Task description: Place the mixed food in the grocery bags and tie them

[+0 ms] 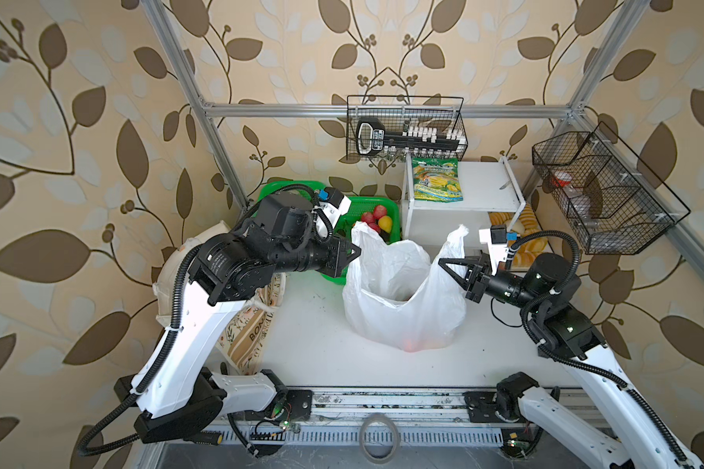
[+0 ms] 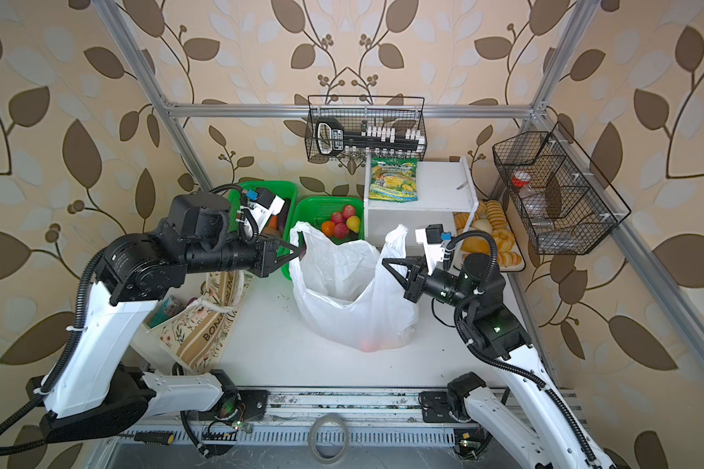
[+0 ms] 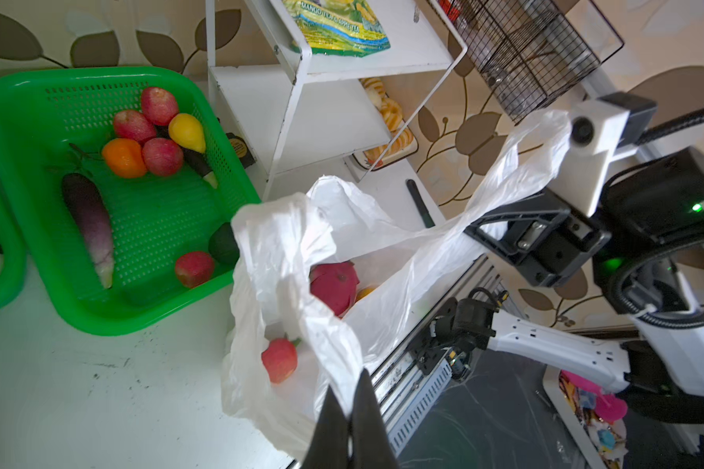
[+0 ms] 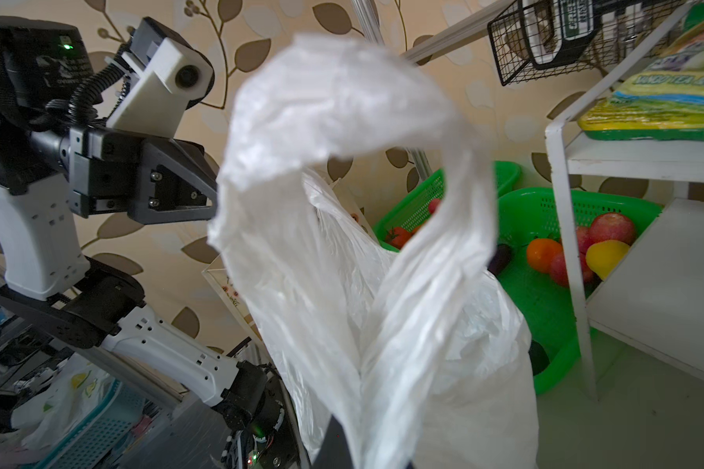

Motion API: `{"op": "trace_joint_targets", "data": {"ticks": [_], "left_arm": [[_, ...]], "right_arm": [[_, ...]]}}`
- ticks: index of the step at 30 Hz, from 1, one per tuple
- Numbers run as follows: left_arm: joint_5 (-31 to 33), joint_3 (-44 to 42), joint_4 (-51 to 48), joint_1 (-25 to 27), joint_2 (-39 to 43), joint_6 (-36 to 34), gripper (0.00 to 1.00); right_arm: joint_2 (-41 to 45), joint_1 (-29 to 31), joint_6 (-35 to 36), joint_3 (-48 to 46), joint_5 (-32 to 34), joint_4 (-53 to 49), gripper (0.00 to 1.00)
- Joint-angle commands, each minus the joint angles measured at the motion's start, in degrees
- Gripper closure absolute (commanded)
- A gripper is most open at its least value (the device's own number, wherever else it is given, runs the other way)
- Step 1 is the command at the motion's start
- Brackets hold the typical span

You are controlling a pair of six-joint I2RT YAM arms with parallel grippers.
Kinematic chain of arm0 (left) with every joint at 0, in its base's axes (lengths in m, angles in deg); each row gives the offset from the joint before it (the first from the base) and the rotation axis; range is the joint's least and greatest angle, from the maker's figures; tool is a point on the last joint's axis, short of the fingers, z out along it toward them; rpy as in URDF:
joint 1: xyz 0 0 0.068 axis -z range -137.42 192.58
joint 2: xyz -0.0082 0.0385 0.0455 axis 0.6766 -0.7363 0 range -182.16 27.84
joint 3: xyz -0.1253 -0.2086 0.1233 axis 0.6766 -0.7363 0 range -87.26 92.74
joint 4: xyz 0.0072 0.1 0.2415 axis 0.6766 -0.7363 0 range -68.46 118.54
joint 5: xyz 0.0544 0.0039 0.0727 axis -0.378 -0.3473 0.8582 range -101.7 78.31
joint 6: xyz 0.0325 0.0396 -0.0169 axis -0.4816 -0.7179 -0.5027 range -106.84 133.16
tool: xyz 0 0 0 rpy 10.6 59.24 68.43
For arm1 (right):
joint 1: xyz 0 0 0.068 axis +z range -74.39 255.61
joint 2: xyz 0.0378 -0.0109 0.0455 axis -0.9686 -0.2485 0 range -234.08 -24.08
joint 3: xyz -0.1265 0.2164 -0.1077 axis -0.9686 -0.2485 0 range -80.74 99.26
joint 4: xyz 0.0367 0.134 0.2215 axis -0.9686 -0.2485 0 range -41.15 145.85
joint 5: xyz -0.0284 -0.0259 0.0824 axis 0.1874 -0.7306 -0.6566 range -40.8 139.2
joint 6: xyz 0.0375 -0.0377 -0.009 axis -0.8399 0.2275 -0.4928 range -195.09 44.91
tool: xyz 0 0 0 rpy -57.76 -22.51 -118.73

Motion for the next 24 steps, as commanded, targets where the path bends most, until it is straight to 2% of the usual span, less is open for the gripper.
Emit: {"op": "trace_joint_targets", "data": {"ticks": [1,3,9,13,18,24], "left_arm": [[-0.92,2.56,-6.98,0.71,-3.5,-5.86,0.97],[-0.62,5.53,-8.86,2.64,-6.25,-7.98,0.96],[4.66,24.43,-18.42,11.43,-19.41,-14.7,0.96],[5.31,27.83,-17.99,15.84,-22.77,-16.59,0.98],[3.58,28.57,-19.3,17.85,-25.21,-18.41,1.0],[-4.56,29.78,-20.59,21.15,-27.72,-22.73,1.0]], "right_arm": [[-2.42,0.06,2.39,2.46,-4.42,-3.99,1.0],[-4.34,0.34,3.01,3.36,-2.78,-6.25,0.99],[-9.98,3.0,3.71,6.59,4.54,-9.95,0.98],[-11.84,4.16,3.81,7.61,7.44,-8.81,0.96],[-12.97,4.31,4.05,7.52,8.11,-4.74,0.95],[-15.76,5.39,4.97,7.83,6.71,-0.28,0.93]]}}
